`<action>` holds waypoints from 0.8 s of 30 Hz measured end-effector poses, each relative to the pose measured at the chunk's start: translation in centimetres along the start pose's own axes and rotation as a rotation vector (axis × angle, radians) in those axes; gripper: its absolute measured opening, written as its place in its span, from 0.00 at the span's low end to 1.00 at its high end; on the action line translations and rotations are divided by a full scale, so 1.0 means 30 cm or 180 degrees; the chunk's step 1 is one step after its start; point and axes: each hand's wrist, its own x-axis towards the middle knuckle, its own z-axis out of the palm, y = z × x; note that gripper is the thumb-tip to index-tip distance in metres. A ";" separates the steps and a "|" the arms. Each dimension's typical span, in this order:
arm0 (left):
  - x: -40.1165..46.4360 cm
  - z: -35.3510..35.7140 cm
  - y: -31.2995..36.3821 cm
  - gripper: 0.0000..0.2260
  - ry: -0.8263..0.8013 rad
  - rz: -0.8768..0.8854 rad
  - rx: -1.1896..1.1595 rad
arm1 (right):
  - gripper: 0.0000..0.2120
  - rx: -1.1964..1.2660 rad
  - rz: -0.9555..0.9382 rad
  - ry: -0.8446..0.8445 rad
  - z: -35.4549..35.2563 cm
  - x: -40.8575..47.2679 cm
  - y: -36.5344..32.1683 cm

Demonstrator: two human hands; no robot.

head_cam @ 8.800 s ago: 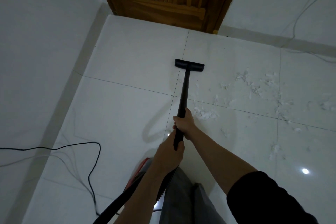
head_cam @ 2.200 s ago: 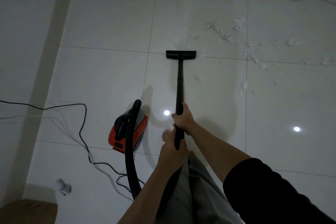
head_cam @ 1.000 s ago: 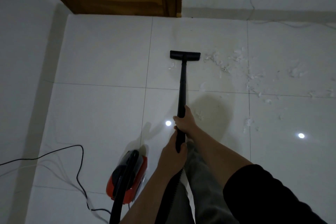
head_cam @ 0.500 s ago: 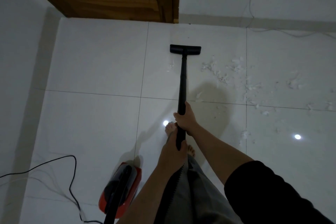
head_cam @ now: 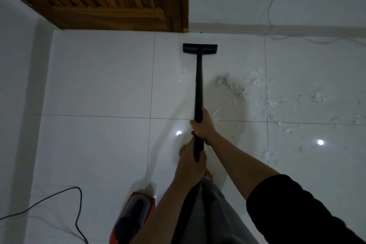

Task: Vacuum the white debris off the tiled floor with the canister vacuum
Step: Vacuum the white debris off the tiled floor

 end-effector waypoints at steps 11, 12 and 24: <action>0.137 -0.055 0.048 0.22 -0.0004 0.0059 -0.0083 | 0.33 -0.0006 -0.0072 0.0112 -0.009 0.127 -0.102; 0.146 -0.059 0.049 0.22 -0.0004 0.0054 -0.0095 | 0.32 -0.0020 -0.0087 0.0126 -0.008 0.136 -0.107; 0.211 -0.074 0.068 0.21 0.0015 0.0074 -0.0234 | 0.36 0.0024 -0.0153 0.0150 -0.011 0.204 -0.142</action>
